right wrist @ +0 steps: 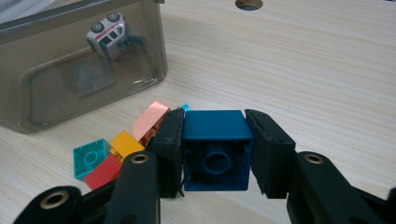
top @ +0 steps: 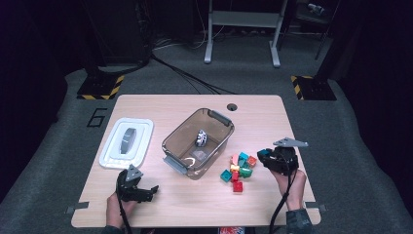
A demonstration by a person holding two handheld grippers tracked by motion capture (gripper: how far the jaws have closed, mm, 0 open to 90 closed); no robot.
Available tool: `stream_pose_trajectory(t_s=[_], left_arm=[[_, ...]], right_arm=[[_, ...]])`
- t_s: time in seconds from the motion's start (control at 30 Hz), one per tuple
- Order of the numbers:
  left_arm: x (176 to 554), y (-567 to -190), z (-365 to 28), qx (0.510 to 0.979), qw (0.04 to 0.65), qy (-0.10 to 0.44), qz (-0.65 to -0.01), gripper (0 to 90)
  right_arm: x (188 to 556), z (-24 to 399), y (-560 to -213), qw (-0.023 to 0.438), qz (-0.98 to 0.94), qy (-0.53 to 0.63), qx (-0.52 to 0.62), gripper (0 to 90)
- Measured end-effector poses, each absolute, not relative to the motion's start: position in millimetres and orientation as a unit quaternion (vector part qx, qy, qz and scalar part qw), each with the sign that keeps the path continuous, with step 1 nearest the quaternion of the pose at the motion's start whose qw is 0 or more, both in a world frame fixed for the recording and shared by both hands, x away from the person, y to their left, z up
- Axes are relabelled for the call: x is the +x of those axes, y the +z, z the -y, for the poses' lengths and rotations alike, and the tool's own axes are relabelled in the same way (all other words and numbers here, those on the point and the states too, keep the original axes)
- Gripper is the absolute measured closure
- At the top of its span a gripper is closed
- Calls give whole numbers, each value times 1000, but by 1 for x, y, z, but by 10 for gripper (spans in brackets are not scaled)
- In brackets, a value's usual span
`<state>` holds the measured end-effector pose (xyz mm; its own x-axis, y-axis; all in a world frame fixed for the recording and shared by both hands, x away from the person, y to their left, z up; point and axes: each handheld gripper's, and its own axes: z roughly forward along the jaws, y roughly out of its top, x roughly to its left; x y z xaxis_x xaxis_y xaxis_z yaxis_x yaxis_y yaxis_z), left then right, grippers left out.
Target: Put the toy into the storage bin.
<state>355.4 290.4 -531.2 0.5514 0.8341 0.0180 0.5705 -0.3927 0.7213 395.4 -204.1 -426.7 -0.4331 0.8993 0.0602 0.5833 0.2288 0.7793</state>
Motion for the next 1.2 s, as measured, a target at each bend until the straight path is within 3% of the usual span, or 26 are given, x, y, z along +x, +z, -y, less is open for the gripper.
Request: stream_pose_trajectory(t_s=[1.2], left_arm=[[355, -531, -290, 812, 342, 196, -431, 34]], right_arm=[[411, 173, -389, 204, -769, 410, 446, 588]])
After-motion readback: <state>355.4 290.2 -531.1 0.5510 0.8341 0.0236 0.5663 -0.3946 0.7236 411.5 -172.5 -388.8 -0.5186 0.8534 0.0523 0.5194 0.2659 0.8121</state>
